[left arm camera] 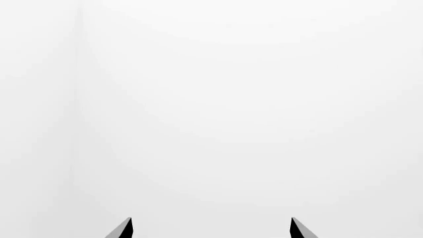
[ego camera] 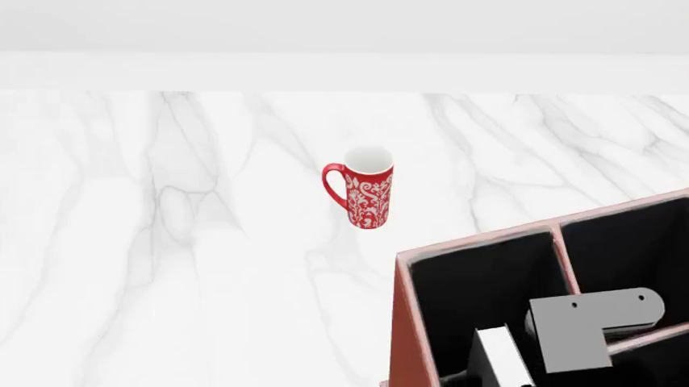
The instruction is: Pick up the book and place it in the left compartment of the caddy.
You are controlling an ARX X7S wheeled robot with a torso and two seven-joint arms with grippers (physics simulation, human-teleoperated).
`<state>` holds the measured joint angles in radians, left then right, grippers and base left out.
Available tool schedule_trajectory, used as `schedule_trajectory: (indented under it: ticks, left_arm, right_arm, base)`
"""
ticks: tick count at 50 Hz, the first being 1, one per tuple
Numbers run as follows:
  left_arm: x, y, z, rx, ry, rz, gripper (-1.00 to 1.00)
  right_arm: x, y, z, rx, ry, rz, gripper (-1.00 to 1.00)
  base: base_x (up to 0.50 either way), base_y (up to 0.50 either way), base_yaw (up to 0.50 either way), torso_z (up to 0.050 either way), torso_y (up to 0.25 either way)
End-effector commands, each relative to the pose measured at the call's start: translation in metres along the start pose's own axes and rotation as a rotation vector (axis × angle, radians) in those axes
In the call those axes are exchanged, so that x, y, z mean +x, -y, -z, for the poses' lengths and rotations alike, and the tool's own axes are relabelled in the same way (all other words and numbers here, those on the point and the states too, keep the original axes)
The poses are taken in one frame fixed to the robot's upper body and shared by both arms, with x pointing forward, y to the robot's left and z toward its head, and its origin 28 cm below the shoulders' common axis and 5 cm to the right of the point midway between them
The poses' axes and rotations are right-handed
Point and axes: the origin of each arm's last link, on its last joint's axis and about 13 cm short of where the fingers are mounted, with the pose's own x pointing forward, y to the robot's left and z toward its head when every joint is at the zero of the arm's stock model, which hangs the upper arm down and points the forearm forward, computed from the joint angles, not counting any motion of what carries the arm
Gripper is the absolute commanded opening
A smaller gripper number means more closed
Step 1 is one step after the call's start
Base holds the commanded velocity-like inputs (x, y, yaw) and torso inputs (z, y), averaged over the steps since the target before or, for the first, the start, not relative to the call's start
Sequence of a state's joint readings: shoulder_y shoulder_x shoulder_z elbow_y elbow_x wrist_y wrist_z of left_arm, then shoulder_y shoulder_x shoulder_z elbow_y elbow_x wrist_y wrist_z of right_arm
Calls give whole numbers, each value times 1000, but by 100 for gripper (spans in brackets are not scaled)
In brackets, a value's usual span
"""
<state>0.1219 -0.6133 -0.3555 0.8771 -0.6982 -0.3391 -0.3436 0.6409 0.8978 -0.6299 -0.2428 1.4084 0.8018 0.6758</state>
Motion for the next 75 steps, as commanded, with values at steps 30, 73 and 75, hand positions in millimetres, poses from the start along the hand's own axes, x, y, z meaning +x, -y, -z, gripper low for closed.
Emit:
schedule_trajectory:
  ticks: [30, 73, 75]
  left_arm:
    - [-1, 0, -1, -1, 5, -1, 100]
    - [-5, -1, -7, -14, 26, -3, 100]
    - [-5, -1, -8, -14, 27, -3, 100]
  right_arm:
    - [-71, -19, -44, -78, 308, 9, 100]
    - [-129, -26, -36, 29, 624, 54, 100]
    - [-130, -27, -36, 27, 630, 54, 100]
  base:
    - [0, 0, 0, 0, 0]
    - [0, 0, 0, 0, 0]
    - [0, 0, 0, 0, 0]
